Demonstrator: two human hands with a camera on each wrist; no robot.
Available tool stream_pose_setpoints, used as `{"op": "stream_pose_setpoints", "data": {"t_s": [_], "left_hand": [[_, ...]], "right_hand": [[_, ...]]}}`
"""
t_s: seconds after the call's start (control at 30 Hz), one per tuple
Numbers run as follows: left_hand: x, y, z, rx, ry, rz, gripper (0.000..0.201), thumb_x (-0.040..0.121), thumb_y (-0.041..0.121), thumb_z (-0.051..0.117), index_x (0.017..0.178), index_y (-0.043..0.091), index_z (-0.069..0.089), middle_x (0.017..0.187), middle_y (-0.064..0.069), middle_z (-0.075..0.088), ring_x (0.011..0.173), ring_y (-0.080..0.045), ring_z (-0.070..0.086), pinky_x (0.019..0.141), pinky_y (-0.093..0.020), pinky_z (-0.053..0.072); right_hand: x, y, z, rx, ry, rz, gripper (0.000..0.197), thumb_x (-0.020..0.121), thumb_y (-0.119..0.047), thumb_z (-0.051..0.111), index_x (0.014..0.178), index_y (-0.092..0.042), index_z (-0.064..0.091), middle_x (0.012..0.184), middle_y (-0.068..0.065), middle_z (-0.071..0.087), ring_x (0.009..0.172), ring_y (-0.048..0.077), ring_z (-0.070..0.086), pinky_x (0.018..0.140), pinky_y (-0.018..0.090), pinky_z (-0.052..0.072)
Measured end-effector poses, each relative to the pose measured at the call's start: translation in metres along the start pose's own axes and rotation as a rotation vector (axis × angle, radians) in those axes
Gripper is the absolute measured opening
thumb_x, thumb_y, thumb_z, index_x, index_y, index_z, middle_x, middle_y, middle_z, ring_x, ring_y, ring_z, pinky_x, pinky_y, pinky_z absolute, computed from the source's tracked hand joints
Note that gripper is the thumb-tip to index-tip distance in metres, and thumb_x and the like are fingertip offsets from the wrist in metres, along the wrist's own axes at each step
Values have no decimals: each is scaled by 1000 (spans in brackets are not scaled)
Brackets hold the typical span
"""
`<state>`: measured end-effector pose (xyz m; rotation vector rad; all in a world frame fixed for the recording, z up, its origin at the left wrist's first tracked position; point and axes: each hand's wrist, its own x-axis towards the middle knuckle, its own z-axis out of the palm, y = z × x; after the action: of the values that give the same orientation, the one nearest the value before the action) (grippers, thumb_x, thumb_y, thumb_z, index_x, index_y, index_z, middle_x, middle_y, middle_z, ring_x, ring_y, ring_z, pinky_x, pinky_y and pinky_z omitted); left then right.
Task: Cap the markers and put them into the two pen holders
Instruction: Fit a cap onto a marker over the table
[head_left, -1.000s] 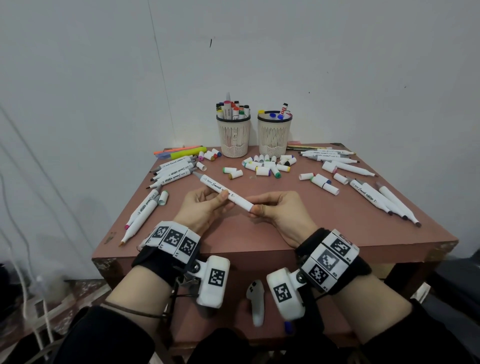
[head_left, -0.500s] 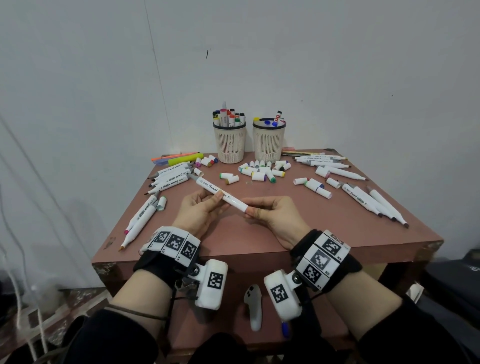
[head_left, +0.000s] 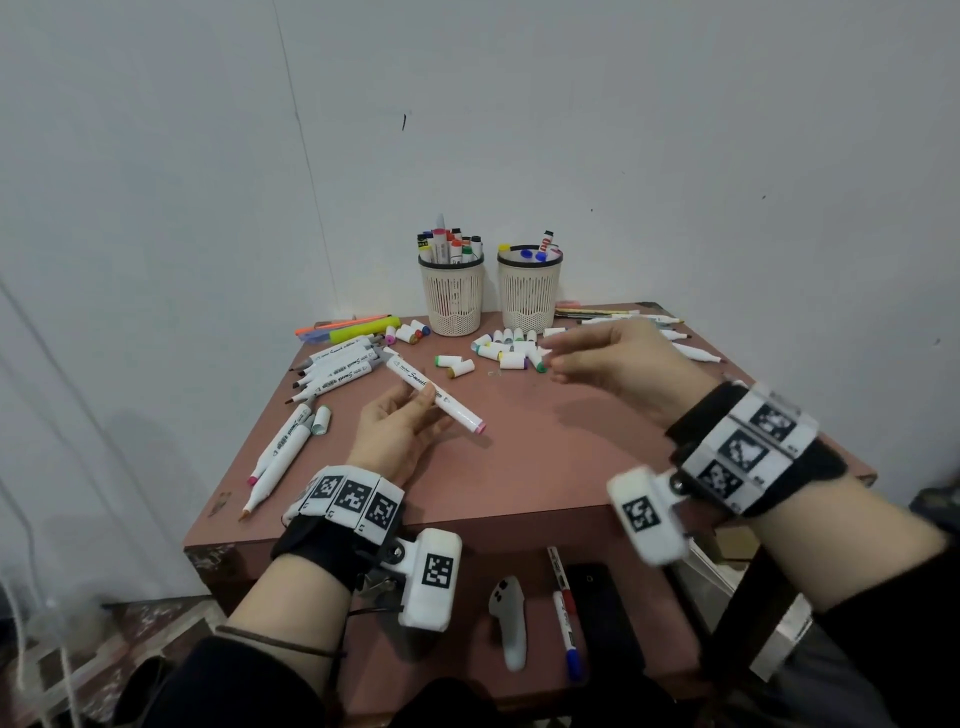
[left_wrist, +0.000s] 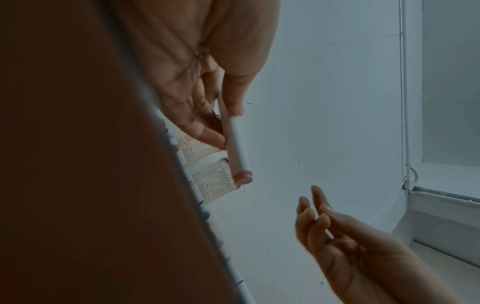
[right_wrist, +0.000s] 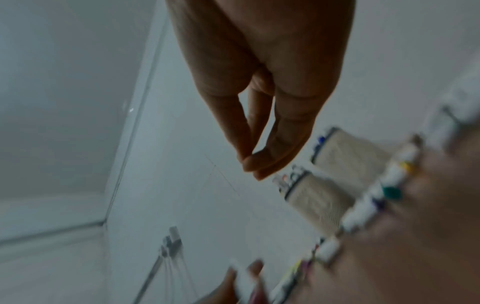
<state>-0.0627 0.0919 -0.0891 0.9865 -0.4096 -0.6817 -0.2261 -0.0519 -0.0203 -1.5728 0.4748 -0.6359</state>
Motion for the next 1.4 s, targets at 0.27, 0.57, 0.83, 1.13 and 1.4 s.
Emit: {"op": "stream_pose_setpoints", "data": {"t_s": [0.27,0.57,0.83,1.13,1.4], "left_hand": [[6,-2,-3,6,50,-19,19,88,2,60,105,4,51,63,-5,68,57,-13,66,63,-28,58],[6,-4,-4,30,32,27,18,87,3,61,101,10,52,68,-11,65,67,-28,61,52,-27,52],[8,-5,-5,65,1,31,17,87,3,61,100,11,54,72,-12,64,69,-27,58,57,-29,51],[7,-4,-4,57,-16,27,20,86,2,61,102,11,54,71,-13,63,60,-21,61,53,-27,52],[5,0,-2,29,-29,19,20,86,1,59,103,12,56,66,-8,66,57,-18,64,56,-27,56]], "right_hand": [[64,-26,-50,-779,-53,3,21,79,4,67,94,-9,73,71,2,70,59,-1,61,58,12,48],[132,2,-97,-1426,-124,234,25,77,-10,73,102,-14,74,100,8,71,78,17,61,59,19,43],[155,7,-106,-1573,-211,337,25,79,-11,72,103,-19,73,60,-4,64,54,7,59,52,17,42],[160,16,-97,-1598,-404,358,27,71,-8,76,93,-23,72,89,6,72,68,11,62,69,23,51],[151,-7,-87,-1573,-346,196,30,75,-8,74,102,-21,69,91,3,69,76,15,62,65,20,45]]}}
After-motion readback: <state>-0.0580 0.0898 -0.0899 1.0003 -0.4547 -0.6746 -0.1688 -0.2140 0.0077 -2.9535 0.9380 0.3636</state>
